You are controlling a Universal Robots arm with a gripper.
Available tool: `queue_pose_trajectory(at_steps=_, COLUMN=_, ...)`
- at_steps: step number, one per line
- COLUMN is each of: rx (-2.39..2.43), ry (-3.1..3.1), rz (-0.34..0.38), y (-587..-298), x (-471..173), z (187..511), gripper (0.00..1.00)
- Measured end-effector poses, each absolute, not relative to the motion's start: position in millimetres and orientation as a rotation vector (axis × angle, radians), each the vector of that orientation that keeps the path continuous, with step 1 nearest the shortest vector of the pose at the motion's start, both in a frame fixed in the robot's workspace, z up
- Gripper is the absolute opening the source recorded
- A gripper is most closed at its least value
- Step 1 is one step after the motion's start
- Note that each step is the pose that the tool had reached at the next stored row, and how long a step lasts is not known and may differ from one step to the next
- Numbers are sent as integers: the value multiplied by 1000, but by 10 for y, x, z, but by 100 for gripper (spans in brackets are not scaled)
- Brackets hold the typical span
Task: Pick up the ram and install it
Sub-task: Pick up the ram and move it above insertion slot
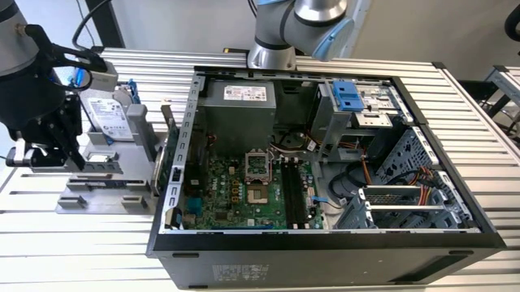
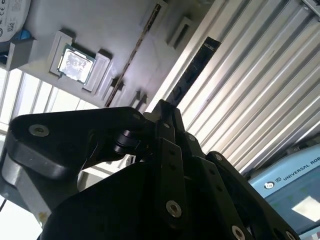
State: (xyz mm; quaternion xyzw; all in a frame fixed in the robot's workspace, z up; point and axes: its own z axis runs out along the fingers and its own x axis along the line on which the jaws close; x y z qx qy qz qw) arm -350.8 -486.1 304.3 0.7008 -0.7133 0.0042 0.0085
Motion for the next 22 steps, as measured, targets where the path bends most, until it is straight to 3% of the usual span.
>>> queue_pose_trajectory(at_steps=22, rx=2187, ry=-2226, rz=19, y=-4861, x=-3507, z=3437, gripper=0)
